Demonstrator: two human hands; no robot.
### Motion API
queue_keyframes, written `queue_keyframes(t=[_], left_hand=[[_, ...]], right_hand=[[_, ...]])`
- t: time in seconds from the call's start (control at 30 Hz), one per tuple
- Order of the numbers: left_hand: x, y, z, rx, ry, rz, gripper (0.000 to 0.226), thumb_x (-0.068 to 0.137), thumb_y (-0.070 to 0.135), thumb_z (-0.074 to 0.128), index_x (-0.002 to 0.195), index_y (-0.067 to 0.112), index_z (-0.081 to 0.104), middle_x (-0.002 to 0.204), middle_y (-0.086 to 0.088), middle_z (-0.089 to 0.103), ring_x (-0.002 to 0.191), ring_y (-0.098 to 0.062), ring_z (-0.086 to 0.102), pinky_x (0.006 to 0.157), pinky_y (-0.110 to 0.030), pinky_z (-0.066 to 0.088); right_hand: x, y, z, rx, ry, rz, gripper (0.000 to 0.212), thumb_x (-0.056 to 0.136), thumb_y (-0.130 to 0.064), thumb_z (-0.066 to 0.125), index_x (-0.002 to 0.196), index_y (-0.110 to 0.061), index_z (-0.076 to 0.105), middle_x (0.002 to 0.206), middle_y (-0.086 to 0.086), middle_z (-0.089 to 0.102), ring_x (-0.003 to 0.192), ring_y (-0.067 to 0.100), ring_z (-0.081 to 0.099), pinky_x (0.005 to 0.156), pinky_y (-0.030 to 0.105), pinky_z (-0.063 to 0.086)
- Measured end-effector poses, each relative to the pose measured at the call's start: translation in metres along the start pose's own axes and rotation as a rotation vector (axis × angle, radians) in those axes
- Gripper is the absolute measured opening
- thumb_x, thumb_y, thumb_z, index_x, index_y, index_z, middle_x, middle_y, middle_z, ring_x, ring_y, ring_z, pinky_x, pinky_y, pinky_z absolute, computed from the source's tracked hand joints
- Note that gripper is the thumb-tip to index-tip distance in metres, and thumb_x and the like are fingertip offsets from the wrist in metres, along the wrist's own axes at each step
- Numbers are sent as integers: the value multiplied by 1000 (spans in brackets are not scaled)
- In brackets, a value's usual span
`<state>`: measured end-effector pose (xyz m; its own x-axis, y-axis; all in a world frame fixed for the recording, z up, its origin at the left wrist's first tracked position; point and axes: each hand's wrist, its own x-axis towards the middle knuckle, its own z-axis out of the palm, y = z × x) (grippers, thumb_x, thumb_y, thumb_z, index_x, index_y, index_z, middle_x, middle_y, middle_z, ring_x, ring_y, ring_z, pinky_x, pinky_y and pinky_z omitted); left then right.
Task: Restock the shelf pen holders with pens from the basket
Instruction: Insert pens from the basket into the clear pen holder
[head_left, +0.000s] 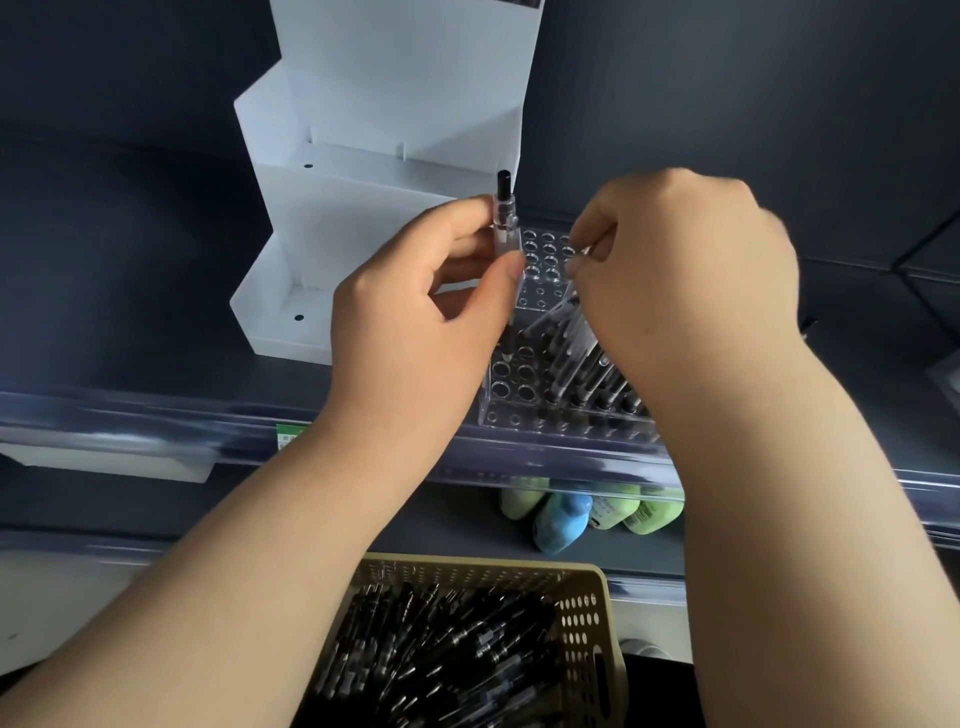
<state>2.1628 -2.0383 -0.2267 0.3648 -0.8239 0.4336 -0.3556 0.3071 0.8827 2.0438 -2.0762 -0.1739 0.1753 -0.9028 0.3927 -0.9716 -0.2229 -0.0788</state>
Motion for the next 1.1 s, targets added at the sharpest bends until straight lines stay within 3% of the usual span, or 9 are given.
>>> queue_keyframes(t=[0.1,0.23,0.43,0.57,0.8,0.93,1.1], left_hand=[[1,0,-1,-16,7,-2,26,86,18,65,112,17,66,97,8,70,91,-3,66,83,-22,53],[3,0,-2,-9,17,-4,26,86,17,66,111,13,66,94,7,69,88,0,65,79,-13,50],[3,-1,-2,-6,27,-6,27,86,18,66,112,12,65,94,6,70,88,-1,65,80,-15,51],[3,0,-2,-28,41,-13,28,86,17,66,113,14,65,95,8,70,88,0,65,81,-15,51],[4,-1,0,-45,45,-31,27,85,17,66,112,14,66,94,6,70,86,-2,66,81,-20,53],[4,0,1,-33,52,-30,25,85,16,67,110,14,66,91,8,69,83,1,65,77,-12,50],[2,0,1,-49,42,-32,24,85,15,66,110,15,66,91,12,68,84,3,64,75,-7,47]], right_hand=[[-2,3,-4,-121,-34,13,12,80,-21,65,92,-21,66,82,1,53,81,27,44,74,33,28],[-3,2,-3,-143,-91,40,12,80,-22,65,91,-19,66,80,3,46,80,26,37,71,33,27],[-2,-2,0,-106,-74,44,13,80,-15,60,91,-19,66,82,3,44,82,27,39,70,33,28],[0,-3,4,-93,-41,19,11,83,-16,63,93,-18,68,85,3,45,96,30,49,71,32,29],[3,1,2,-53,53,3,14,88,-21,57,97,-17,68,89,2,42,96,32,50,72,35,34],[6,2,10,-19,99,8,18,87,-16,54,96,-20,70,88,2,43,95,32,49,71,33,32],[10,4,25,67,172,-20,22,84,-13,53,91,-19,73,95,10,60,94,35,52,71,33,37]])
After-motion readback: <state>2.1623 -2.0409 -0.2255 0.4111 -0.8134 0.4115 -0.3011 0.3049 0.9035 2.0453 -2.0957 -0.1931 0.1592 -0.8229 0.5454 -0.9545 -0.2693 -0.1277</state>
